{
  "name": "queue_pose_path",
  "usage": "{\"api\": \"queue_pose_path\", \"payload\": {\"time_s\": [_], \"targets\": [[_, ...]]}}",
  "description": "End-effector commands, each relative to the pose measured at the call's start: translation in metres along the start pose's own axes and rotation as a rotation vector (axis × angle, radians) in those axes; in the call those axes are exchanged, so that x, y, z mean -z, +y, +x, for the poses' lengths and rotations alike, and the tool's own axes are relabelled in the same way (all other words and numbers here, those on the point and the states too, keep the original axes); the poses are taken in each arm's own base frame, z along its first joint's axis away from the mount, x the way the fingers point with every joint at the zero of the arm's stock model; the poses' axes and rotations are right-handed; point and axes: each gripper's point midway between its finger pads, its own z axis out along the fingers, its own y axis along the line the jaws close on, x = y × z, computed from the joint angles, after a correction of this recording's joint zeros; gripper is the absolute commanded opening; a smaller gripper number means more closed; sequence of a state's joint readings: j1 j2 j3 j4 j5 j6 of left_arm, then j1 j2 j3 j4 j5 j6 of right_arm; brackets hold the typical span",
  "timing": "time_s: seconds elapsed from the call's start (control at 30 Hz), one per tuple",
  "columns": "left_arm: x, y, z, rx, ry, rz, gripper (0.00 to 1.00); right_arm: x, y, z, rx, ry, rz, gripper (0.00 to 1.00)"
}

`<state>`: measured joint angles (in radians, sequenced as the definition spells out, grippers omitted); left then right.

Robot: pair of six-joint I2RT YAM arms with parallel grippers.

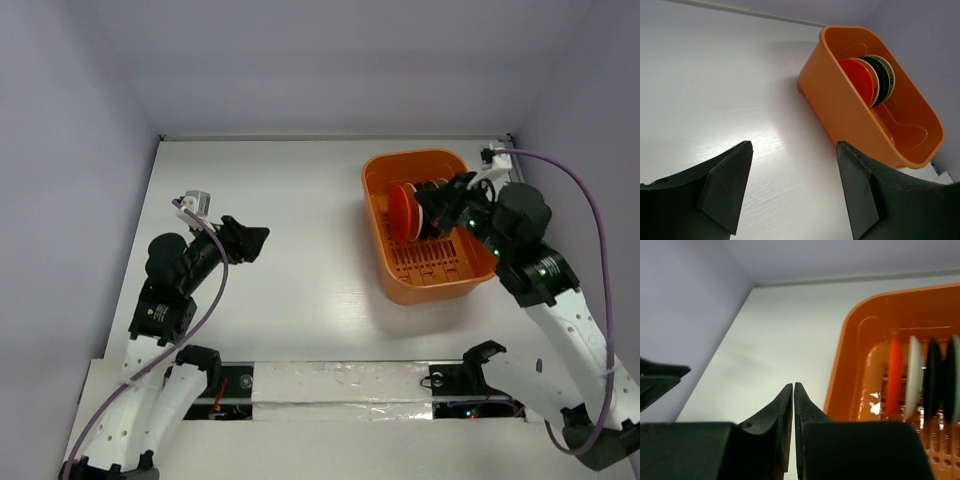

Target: Unload the plates from the dish rack

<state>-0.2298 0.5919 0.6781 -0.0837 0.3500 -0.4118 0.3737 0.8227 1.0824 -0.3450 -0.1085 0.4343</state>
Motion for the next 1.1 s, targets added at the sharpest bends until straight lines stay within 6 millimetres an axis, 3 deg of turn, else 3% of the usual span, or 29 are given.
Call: {"api": "queue_pose_path", "payload": {"time_s": [0.0,0.13,0.3,0.33,0.43,0.57,0.73,0.83,1.07], "targets": [[0.001,-0.001,0.001,-0.030,0.013,0.004,0.64,-0.011,-0.007,-0.014,0.073,-0.022,0.119,0.11],[0.007,0.003,0.006,-0.037,0.021,-0.014,0.60,-0.025,-0.022,-0.008,0.110,0.008,0.209,0.13],[0.007,0.007,0.013,-0.030,0.020,-0.018,0.27,-0.045,-0.043,0.007,0.151,0.075,0.303,0.18],[0.005,0.008,0.014,-0.029,0.023,-0.020,0.16,-0.051,-0.052,0.013,0.163,0.096,0.341,0.20],[0.002,0.013,0.018,-0.025,0.040,-0.038,0.03,-0.060,-0.063,0.022,0.196,0.133,0.399,0.31],[0.001,0.014,0.019,-0.023,0.046,-0.042,0.07,-0.076,-0.068,0.036,0.223,0.185,0.418,0.47],[0.003,0.012,0.018,-0.027,0.036,-0.033,0.36,-0.094,-0.077,0.054,0.255,0.249,0.460,0.49],[0.003,0.011,0.019,-0.023,0.040,-0.028,0.46,-0.099,-0.087,0.059,0.272,0.258,0.508,0.49],[0.004,0.011,0.018,-0.024,0.034,-0.027,0.53,-0.113,-0.109,0.078,0.321,0.318,0.592,0.47]]}}
